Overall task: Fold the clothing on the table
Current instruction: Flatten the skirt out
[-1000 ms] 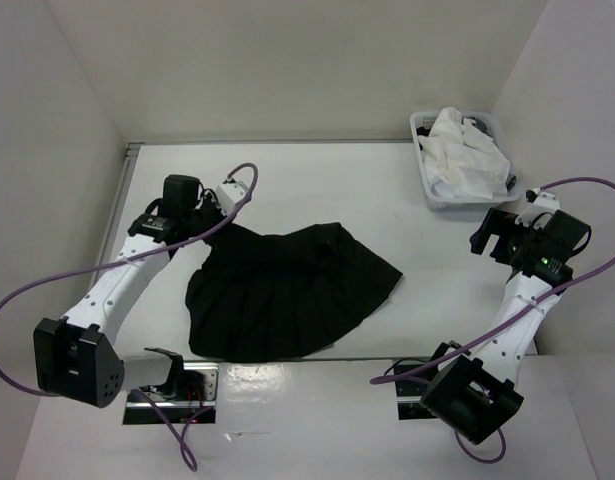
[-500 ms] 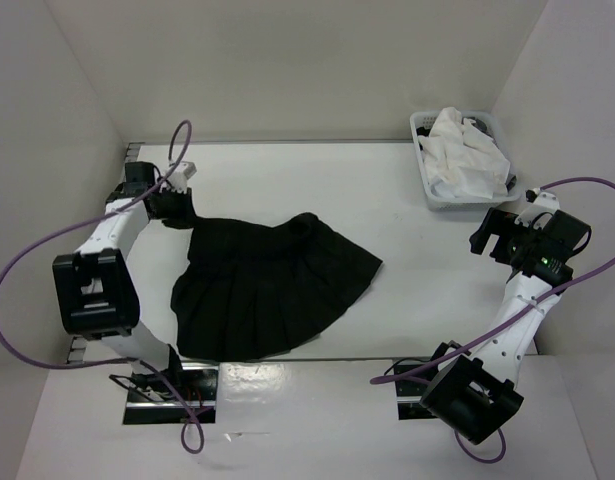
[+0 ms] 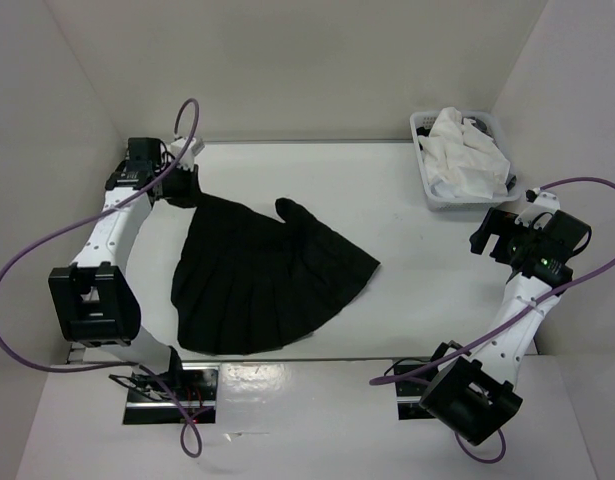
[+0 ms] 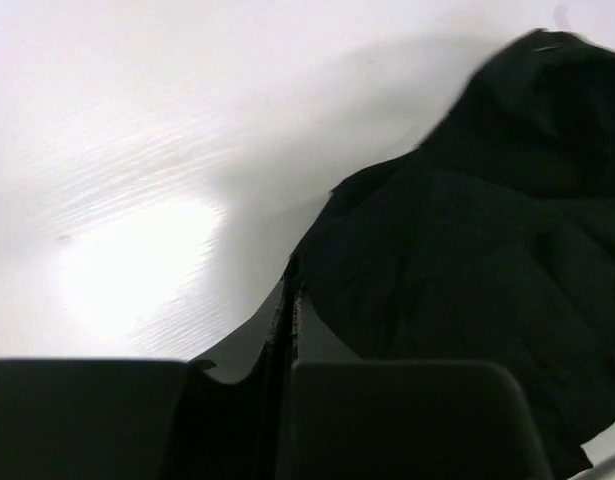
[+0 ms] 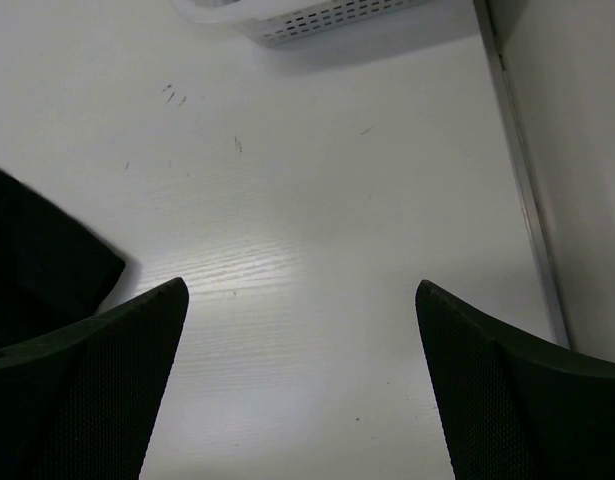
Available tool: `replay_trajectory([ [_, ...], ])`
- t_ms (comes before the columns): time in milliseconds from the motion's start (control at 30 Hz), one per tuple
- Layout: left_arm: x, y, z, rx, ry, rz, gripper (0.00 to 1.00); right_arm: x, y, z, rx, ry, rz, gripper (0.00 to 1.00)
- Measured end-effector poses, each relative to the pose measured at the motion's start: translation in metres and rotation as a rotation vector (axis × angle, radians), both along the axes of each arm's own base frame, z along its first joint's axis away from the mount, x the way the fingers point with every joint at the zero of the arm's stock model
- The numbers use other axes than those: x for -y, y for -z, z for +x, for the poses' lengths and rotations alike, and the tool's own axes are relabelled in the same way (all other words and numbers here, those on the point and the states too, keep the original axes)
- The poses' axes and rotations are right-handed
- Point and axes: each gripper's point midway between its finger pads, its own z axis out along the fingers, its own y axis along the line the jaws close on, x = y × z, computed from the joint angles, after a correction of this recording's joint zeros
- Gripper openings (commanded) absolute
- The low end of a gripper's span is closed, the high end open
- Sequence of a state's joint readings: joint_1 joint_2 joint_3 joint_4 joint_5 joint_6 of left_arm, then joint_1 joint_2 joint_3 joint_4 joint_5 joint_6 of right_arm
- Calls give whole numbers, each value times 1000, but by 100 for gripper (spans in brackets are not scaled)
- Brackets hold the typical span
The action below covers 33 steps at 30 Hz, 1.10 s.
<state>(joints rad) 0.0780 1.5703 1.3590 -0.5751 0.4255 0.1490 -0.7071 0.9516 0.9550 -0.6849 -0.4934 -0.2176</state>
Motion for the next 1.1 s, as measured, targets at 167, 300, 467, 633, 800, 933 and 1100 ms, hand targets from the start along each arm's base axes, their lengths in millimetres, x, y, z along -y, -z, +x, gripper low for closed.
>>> replay_trajectory([
  [167, -24, -14, 26, 37, -102, 114, 0, 0, -2, -1, 5, 1, -5, 98],
  [300, 28, -18, 22, 73, -18, 244, 0, 0, -3, -1, 9, 3, -10, 98],
  [467, 151, -31, -30, 140, 350, 279, 0, 0, -3, -1, 9, 4, -12, 98],
  [633, 191, -71, -102, 249, 685, 238, 0, 1, -3, -1, 8, 6, -13, 98],
  [800, 170, -122, -149, 374, 828, 140, 0, 1, -3, -1, 8, 10, -15, 98],
  [933, 145, -116, -140, 391, 744, 147, 0, 1, -3, -1, 10, 13, -11, 98],
  [1100, 104, -46, -108, 214, 545, 189, 0, 1, -4, -1, 10, 16, -8, 98],
])
